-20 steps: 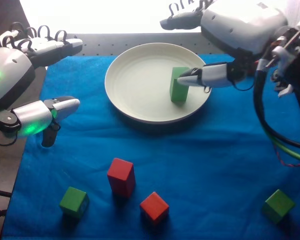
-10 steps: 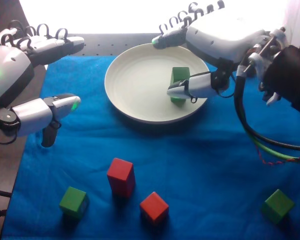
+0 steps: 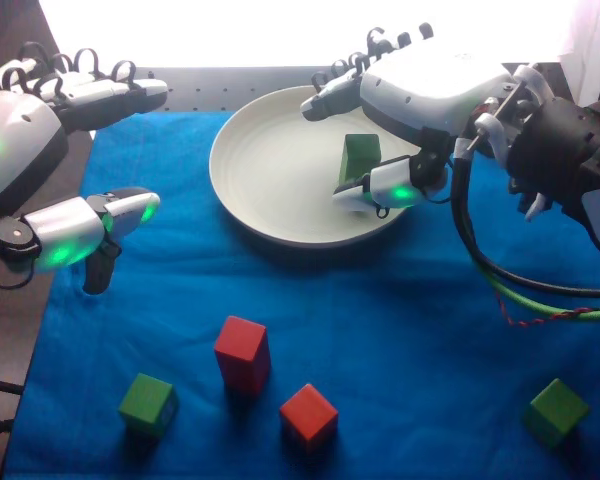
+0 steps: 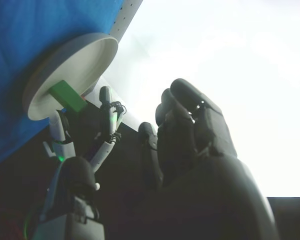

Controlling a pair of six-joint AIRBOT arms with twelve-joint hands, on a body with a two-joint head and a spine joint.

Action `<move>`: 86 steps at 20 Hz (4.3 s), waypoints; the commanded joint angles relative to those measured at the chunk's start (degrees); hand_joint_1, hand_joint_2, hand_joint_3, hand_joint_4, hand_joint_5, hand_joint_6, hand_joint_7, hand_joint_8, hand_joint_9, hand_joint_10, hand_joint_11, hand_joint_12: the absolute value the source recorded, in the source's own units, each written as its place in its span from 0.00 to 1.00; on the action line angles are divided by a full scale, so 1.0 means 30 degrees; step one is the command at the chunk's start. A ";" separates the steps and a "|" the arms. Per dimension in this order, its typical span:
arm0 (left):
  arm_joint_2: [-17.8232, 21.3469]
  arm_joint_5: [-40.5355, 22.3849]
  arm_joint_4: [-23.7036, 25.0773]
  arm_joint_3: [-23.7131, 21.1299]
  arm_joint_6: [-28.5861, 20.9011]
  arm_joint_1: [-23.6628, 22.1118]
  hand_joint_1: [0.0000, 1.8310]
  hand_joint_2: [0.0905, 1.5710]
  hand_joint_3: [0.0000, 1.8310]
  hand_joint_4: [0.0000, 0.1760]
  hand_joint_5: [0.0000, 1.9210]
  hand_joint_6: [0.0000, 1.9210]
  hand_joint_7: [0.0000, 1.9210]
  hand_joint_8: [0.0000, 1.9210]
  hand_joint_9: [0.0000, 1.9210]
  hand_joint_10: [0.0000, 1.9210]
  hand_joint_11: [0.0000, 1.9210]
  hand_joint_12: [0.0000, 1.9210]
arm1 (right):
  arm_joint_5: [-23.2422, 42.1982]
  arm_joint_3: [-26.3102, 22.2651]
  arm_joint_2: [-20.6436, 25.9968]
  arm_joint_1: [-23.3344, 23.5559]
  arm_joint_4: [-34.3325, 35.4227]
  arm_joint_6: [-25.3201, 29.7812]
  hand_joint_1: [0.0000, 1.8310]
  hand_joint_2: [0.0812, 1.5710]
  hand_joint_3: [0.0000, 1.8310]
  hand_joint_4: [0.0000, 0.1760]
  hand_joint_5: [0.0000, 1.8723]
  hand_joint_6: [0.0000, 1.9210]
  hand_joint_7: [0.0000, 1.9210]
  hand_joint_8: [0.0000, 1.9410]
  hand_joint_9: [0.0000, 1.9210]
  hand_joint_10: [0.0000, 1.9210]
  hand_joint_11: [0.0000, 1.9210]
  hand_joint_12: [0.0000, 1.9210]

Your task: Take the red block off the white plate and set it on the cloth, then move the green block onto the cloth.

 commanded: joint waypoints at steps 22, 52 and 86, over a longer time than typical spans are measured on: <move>0.0101 -0.2572 0.0086 -0.0015 -0.0028 -0.0119 0.34 0.74 0.00 0.71 0.23 0.00 0.19 0.00 0.20 0.00 0.03 0.54 | -0.2266 -0.0494 0.0117 0.0681 -0.0367 0.0005 0.67 0.72 0.00 0.00 0.47 0.54 0.50 0.59 0.43 0.53 0.28 0.83; 0.0777 -0.3523 -0.0479 -0.0709 -0.0026 0.1015 0.38 0.74 0.00 0.38 0.23 0.00 0.17 0.00 0.20 0.00 0.00 0.56 | -1.1909 -0.9459 0.8476 -0.3588 -0.2821 0.0952 0.65 0.66 0.00 0.00 0.58 0.44 0.69 0.93 0.73 1.00 0.76 1.00; 0.0767 -0.4030 -0.0580 -0.0928 -0.0020 0.1349 0.35 0.76 0.00 0.55 0.22 0.00 0.17 0.00 0.19 0.00 0.00 0.50 | -1.3695 -1.0733 0.9124 -0.7301 -0.1472 0.1634 0.60 0.55 0.00 0.00 0.14 0.61 0.17 0.75 0.16 0.87 0.14 1.00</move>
